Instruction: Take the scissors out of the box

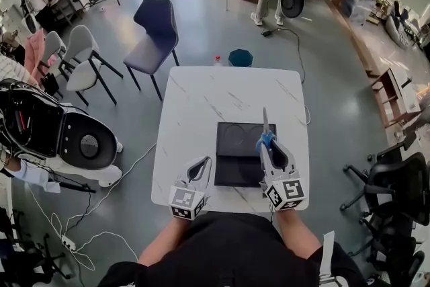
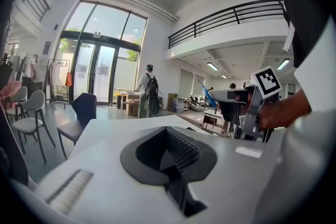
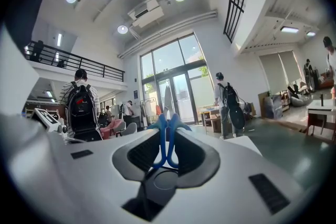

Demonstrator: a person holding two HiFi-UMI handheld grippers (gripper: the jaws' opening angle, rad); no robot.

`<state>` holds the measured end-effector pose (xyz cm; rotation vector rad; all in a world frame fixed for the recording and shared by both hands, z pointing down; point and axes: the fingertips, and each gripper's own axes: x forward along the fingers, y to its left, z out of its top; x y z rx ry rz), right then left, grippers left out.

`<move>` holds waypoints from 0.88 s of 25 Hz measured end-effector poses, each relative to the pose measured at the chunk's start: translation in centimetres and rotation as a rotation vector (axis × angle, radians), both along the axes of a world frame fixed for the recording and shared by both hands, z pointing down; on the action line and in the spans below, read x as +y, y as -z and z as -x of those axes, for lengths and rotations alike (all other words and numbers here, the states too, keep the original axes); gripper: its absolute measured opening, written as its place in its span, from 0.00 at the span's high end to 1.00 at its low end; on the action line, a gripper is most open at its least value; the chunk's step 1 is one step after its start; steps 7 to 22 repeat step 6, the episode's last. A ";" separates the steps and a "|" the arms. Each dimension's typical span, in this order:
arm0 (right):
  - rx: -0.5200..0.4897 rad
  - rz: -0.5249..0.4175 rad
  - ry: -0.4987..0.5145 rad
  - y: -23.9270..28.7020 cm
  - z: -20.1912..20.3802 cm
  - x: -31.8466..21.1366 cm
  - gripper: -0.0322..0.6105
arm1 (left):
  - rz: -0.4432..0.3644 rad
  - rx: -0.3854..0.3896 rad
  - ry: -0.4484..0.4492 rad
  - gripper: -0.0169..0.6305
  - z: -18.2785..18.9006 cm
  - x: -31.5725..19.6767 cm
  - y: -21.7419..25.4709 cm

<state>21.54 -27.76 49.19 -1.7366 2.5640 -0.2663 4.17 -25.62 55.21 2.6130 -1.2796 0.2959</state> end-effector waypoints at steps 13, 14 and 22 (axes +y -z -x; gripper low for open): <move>0.003 0.002 0.012 -0.1 0.6 -0.2 0.81 | -0.002 0.000 0.001 0.96 0.3 -0.1 -0.1; 0.003 0.002 0.012 -0.1 0.6 -0.2 0.81 | -0.002 0.000 0.001 0.96 0.3 -0.1 -0.1; 0.003 0.002 0.012 -0.1 0.6 -0.2 0.81 | -0.002 0.000 0.001 0.96 0.3 -0.1 -0.1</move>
